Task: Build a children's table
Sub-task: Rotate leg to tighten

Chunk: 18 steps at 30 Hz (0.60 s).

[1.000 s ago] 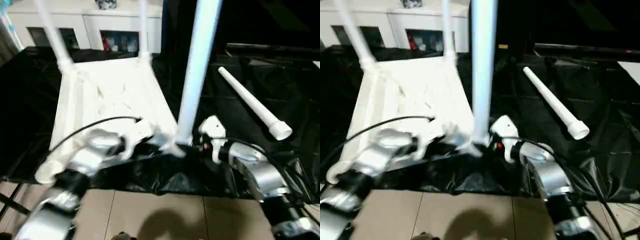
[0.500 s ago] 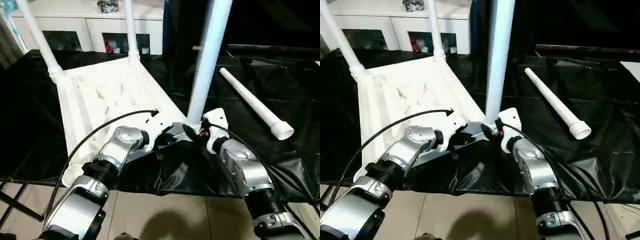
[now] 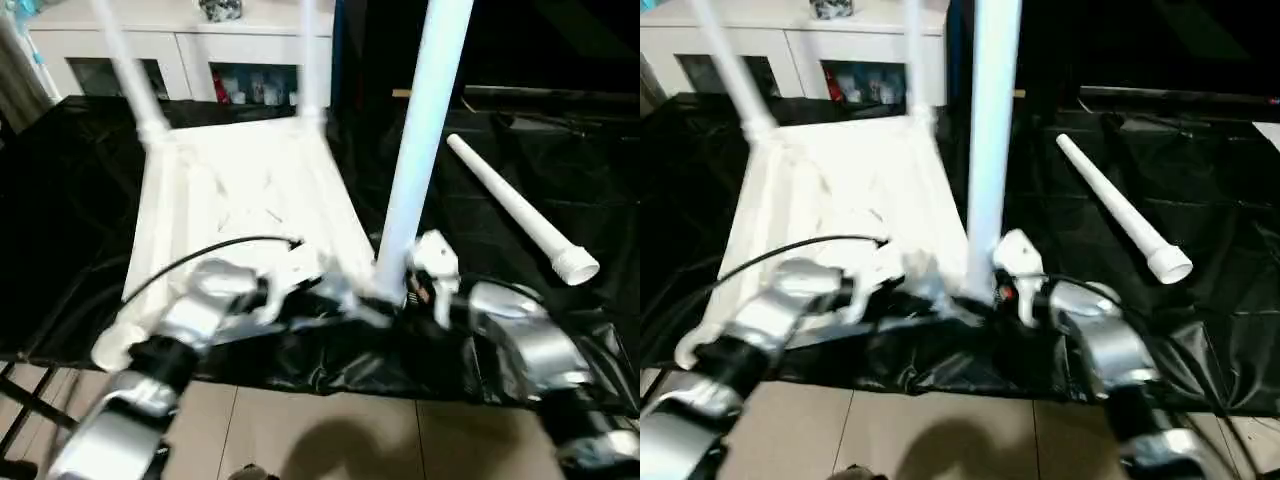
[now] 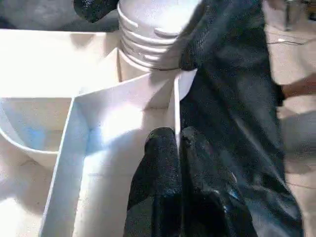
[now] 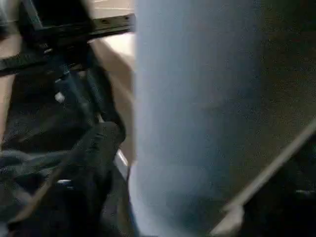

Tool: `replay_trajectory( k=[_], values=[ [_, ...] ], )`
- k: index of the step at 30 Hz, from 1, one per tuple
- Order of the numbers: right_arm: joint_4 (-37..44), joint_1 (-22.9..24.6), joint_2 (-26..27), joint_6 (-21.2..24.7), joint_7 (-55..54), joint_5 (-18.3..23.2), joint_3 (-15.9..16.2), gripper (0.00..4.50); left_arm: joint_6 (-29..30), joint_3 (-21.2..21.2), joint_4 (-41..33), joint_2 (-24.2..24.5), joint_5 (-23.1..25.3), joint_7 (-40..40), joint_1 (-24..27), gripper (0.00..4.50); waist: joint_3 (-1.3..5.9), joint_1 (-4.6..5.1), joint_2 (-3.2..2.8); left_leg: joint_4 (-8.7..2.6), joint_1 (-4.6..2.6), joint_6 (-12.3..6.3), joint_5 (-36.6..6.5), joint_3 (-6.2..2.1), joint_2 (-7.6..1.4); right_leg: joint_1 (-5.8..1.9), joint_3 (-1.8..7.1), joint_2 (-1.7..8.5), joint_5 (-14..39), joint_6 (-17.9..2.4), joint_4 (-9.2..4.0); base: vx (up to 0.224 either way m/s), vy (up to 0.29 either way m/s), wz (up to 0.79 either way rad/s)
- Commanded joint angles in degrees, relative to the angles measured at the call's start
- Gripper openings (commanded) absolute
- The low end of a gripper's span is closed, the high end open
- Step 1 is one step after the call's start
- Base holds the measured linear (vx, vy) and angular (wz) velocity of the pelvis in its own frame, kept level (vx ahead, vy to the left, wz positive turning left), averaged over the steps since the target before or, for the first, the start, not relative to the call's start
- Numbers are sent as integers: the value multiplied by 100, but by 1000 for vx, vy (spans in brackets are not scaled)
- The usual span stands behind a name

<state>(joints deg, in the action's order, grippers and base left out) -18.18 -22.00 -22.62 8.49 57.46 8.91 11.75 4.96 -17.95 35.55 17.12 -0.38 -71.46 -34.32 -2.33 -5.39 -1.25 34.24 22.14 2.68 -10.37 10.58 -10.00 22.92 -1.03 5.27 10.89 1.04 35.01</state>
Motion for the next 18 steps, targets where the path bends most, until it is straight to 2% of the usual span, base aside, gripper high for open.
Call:
replay_trajectory(
  k=[1, 4, 8, 11, 15, 16, 18],
  values=[
    [178, 20, -64, 19, 349, 72, 183, 319, -72, -134, -202, -62, -237, -381, -20, 0, 299, 30, 96, -473, -129, -293, -1539, -76, -292, -181, 132, 264, 1382, -1311, -444, 0, 0, 0],
    [247, 35, -175, 72, 616, 93, 228, 301, 3, -172, -262, 120, -264, -684, -17, 0, 306, 26, 93, -480, -123, -241, -1511, -83, -293, -184, 135, 269, 1354, -1300, -430, 0, 0, 0],
    [311, 70, -254, 93, 738, 65, 321, 281, 26, -170, -227, 198, -255, -793, -38, 0, 318, 22, 71, -468, -120, -280, -1344, -77, -292, -187, 130, 259, 1001, -1381, -400, 0, 0, 0],
    [357, 129, -293, 81, 790, 36, 393, 270, -49, -145, -123, 224, -187, -781, -73, 0, 323, 16, 80, -456, -121, -312, -1283, -67, -291, -194, 128, 260, 821, -1445, -388, 0, 0, 0],
    [318, 195, -230, 89, 712, -18, 393, 265, -127, -53, 32, 115, -111, -436, -127, 0, 316, 1, 83, -459, -121, -295, -1349, -64, -292, -194, 133, 268, 947, -1425, -406, 0, 0, 0],
    [252, 202, -102, 130, 488, -15, 317, 265, -111, 33, 195, -24, -47, 20, -212, 0, 308, -9, 81, -471, -133, -258, -1449, -66, -297, -184, 136, 269, 1088, -1393, -422, 0, 0, 0],
    [251, 202, -101, 130, 486, -15, 316, 265, -111, 33, 197, -25, -46, 24, -213, 0, 292, -5, 82, -483, -143, -204, -1583, -66, -295, -167, 140, 270, 1295, -1358, -445, 0, 0, 0]
  ],
)
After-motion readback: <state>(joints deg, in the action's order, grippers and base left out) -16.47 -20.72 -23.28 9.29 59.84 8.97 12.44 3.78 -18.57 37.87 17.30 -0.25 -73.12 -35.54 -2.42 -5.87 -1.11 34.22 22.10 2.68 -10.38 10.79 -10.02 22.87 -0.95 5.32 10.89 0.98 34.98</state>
